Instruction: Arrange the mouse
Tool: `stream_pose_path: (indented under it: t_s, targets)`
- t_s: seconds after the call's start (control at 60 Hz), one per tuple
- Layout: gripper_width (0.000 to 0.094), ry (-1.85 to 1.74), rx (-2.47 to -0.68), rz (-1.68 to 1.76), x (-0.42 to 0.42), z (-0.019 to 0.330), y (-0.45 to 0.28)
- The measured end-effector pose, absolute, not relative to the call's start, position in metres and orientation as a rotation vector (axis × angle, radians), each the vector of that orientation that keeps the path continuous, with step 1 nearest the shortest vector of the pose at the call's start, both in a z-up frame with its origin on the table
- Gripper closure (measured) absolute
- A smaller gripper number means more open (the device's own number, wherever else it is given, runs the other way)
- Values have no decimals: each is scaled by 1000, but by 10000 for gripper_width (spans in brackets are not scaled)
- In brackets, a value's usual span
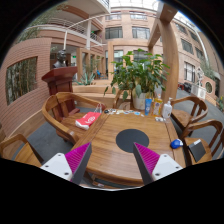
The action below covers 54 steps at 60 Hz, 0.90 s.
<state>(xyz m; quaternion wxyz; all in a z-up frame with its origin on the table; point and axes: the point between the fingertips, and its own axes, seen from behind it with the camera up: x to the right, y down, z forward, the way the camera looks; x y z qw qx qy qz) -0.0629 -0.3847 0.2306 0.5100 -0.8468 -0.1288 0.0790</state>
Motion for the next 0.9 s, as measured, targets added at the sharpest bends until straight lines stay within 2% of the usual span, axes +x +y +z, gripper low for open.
stream_pose_path:
  t_s: [0.117,0.133,0.217,0.417,0.65,0.9]
  targets:
    - [82,-277,-2112,156,-42,201,-388]
    - [82,-270,-2119,152,-32,183,-377]
    - [81,-235,-2174,125,0,143,-366]
    - [81,-97,-2255,21,98,67,-330]
    - [80,94,-2203,-103,212,40,-255]
    - [82,186,-2192,-132,267,23,-177]
